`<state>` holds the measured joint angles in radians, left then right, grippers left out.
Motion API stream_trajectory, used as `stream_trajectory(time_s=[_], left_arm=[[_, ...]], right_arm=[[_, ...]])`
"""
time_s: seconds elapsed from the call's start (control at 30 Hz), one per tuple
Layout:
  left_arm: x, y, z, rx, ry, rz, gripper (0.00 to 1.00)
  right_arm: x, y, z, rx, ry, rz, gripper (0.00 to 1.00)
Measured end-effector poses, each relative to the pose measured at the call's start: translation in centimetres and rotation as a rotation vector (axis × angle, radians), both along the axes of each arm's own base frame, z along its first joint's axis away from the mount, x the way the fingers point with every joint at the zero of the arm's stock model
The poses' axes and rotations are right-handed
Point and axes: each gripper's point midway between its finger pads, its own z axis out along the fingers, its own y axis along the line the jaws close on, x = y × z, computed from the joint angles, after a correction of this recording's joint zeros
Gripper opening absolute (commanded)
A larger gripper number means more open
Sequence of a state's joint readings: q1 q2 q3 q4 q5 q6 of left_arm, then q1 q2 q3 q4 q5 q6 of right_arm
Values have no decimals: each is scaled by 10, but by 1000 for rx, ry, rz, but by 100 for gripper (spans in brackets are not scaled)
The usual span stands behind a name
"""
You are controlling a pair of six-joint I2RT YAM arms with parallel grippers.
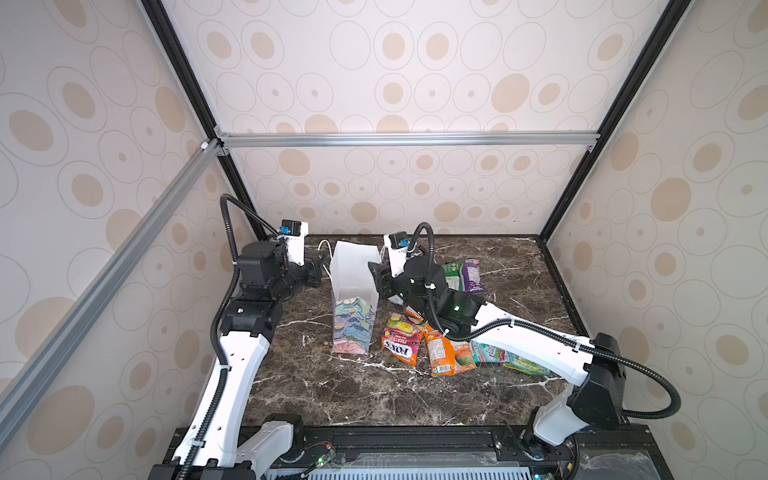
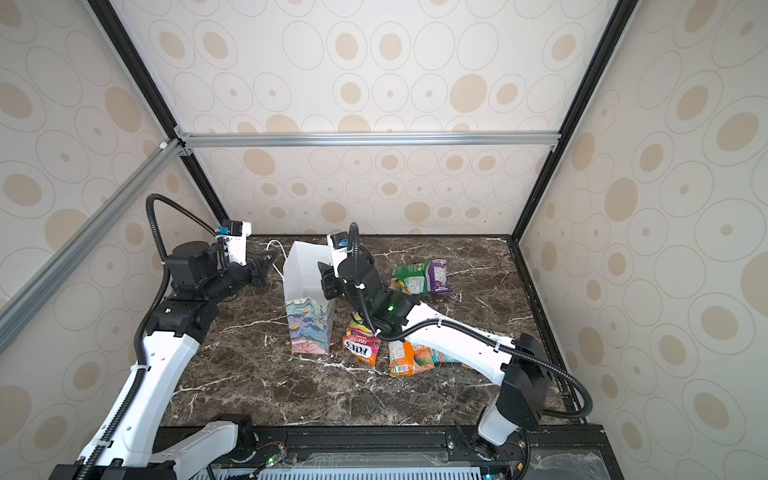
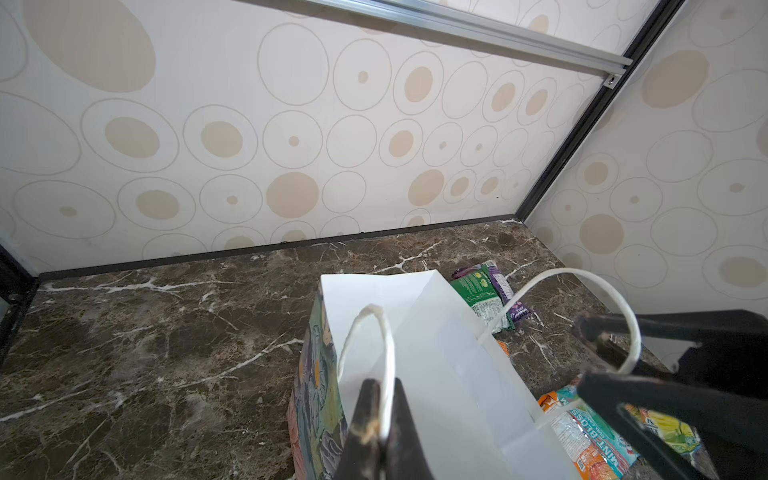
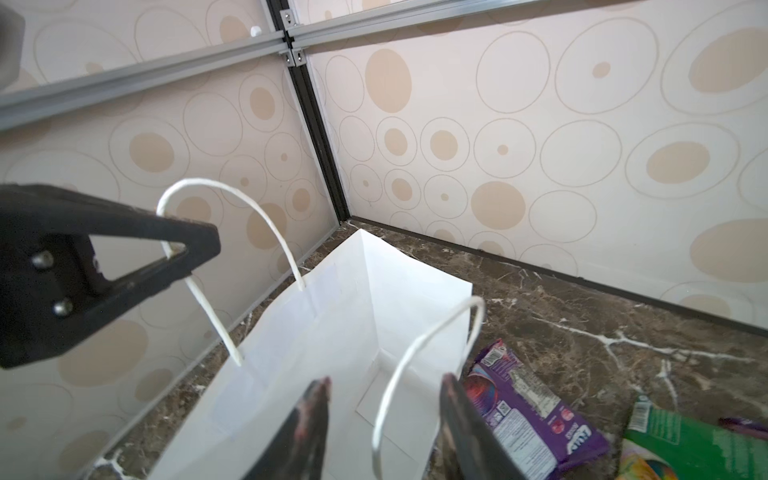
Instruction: Place the snacks into the paper bag
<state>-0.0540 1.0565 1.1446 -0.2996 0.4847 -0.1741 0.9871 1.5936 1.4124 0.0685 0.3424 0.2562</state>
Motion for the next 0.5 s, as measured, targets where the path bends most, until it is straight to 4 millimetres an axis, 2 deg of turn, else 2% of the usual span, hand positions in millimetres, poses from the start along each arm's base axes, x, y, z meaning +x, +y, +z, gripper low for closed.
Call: stream_trajectory(time_s=[0.1,0.17,0.27,0.43,0.5], left_arm=[[0,0,0,0,0,-1,0],[0,0,0,-1,0,-2,0],[0,-1,0,-1,0,-3,0],[0,0,0,-1,0,-3,0],[0,0,0,-1,0,-3,0]], right_arm=[[-3,-2,-3,-7,7,9,65],[-10,-11,-7,-17,16,12,66],[-26,-34,-8,-22,23,20,67],[-62,-81,11,39,14,35,68],[-73,-98,10,53,24,34,67]])
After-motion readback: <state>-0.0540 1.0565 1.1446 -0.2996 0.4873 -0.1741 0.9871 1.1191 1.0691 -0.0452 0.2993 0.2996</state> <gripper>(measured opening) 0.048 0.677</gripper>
